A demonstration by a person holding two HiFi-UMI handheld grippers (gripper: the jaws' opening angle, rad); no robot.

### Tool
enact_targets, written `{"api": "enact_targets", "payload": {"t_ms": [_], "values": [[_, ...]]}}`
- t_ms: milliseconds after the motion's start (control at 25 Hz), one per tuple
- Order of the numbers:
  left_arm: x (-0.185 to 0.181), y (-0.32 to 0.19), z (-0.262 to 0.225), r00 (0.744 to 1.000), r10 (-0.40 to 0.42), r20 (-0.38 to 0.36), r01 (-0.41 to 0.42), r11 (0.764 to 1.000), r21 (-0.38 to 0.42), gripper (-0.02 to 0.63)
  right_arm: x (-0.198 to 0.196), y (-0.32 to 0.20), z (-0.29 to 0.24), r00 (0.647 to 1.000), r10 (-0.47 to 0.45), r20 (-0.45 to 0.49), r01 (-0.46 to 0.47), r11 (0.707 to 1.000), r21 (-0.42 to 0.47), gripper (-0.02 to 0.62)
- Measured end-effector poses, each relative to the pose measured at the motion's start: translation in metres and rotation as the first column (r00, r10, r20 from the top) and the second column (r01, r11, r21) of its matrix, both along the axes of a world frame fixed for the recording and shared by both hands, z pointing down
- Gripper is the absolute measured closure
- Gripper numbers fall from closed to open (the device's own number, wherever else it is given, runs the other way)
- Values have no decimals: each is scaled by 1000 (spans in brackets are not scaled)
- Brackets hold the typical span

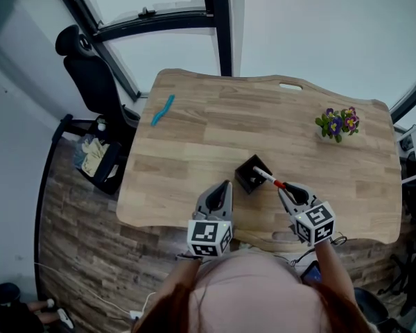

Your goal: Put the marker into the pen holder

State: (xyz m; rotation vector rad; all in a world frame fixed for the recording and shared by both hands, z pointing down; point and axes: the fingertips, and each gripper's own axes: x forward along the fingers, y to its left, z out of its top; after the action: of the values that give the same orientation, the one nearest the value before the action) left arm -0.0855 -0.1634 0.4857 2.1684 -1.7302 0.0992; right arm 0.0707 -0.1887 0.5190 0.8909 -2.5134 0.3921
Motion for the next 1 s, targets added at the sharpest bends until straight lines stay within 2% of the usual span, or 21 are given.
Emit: {"api": "enact_targets", "payload": {"t_ms": [480,1000], "values": [[-14,0,3,999,-30,-9,30,1000,-4,604,-12,-10,5,1000,-7,-20,6,1000,-23,545],[-26,-3,4,1000,-27,-10,27,1000,-7,604,-27,-16,15,999,6,-43,-7,999,-39,545]]}}
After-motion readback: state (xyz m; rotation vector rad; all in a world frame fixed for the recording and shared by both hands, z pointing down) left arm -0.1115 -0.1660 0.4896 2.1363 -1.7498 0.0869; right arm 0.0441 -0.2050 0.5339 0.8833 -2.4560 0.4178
